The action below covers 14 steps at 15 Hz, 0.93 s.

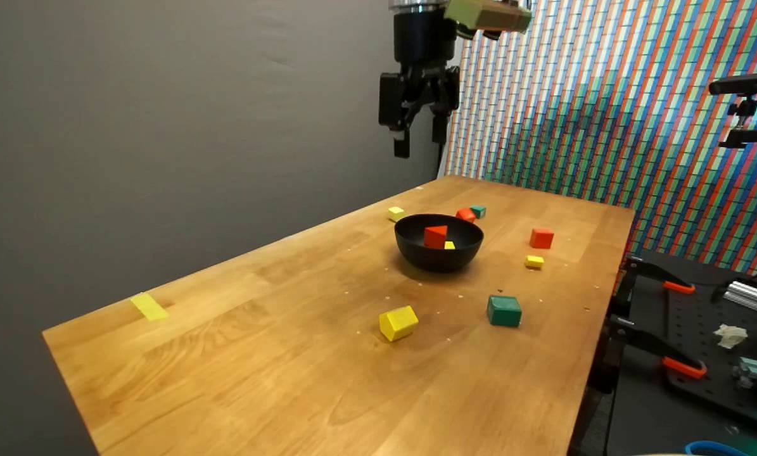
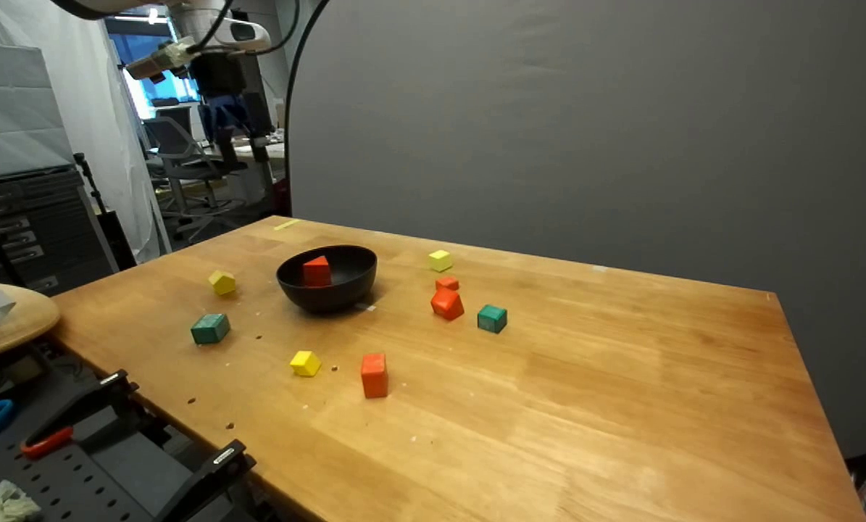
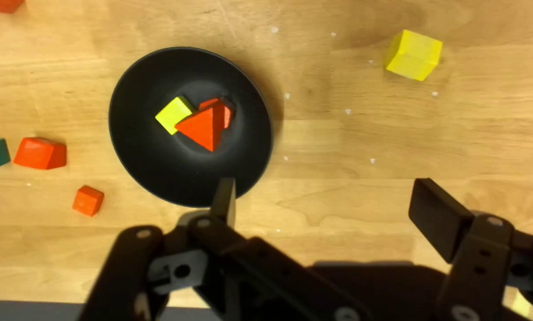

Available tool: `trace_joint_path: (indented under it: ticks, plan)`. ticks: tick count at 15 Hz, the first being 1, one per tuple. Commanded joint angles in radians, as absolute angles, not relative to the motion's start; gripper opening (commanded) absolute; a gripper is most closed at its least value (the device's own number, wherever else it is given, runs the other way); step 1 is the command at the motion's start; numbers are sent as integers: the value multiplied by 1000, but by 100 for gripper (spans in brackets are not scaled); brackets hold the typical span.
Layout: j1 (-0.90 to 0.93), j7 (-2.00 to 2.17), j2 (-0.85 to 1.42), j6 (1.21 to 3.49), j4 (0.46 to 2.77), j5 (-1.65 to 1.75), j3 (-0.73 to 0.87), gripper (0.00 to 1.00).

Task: Place all the blocks inside the black bowl

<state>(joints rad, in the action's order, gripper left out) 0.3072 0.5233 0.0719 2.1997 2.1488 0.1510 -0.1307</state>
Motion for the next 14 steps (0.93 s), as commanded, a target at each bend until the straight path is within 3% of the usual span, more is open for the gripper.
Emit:
trace_joint_path:
  ticks: [1, 6, 14]
  plan:
    - [284, 535, 45, 2203, 2165, 152, -166, 100]
    - [288, 497, 113, 2293, 2178, 130, -188, 100]
    - [400, 702, 351, 2725, 2282, 119, -166, 100]
